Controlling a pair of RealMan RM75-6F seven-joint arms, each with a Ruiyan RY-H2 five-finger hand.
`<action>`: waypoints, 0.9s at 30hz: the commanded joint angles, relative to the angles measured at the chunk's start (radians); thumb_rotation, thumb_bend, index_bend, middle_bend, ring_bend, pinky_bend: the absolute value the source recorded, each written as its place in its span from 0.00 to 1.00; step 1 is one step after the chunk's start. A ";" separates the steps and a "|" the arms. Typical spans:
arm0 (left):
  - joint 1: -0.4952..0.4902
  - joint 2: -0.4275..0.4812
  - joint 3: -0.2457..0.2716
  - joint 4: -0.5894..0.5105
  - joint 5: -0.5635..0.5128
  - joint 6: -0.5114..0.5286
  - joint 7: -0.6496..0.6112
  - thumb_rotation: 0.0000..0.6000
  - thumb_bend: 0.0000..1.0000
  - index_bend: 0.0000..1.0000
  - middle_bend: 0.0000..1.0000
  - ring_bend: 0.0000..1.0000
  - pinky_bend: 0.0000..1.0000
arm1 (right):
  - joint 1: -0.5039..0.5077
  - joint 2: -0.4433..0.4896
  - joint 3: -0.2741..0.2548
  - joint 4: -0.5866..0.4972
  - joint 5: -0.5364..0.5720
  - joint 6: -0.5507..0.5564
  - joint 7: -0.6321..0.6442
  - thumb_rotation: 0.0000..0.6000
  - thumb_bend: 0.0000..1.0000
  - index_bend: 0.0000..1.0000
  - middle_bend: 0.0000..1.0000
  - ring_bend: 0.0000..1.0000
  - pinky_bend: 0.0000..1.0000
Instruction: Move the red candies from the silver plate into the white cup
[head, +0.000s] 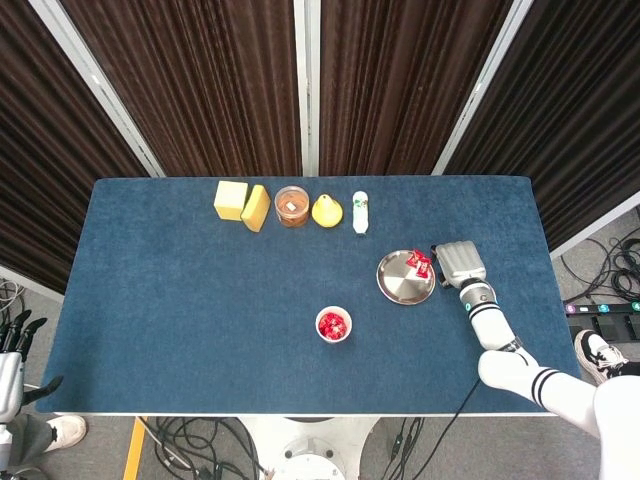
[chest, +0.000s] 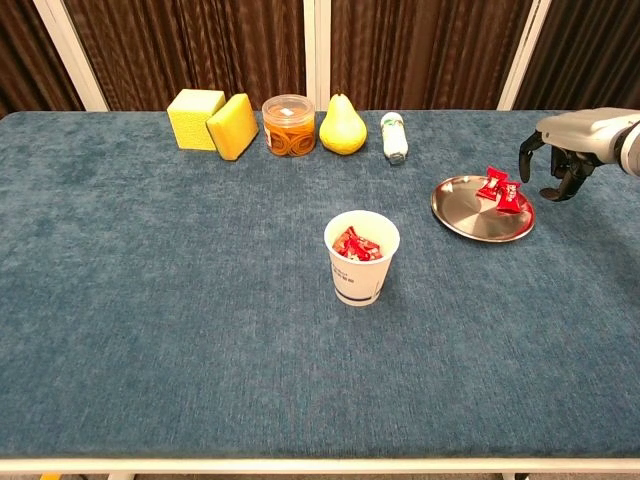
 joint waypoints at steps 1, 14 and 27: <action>0.000 0.000 0.000 0.000 0.000 0.000 0.000 1.00 0.00 0.22 0.17 0.14 0.16 | 0.005 -0.019 -0.001 0.024 0.005 -0.012 0.000 1.00 0.33 0.41 0.98 0.99 1.00; 0.008 0.004 0.001 0.000 -0.005 0.006 -0.002 1.00 0.00 0.22 0.17 0.14 0.16 | 0.055 -0.110 0.020 0.086 -0.034 -0.052 0.017 1.00 0.33 0.42 0.98 0.99 1.00; 0.012 0.003 0.002 0.005 -0.006 0.006 -0.007 1.00 0.00 0.22 0.17 0.14 0.16 | 0.060 -0.116 0.021 0.079 -0.055 -0.041 0.022 1.00 0.33 0.42 0.98 0.99 1.00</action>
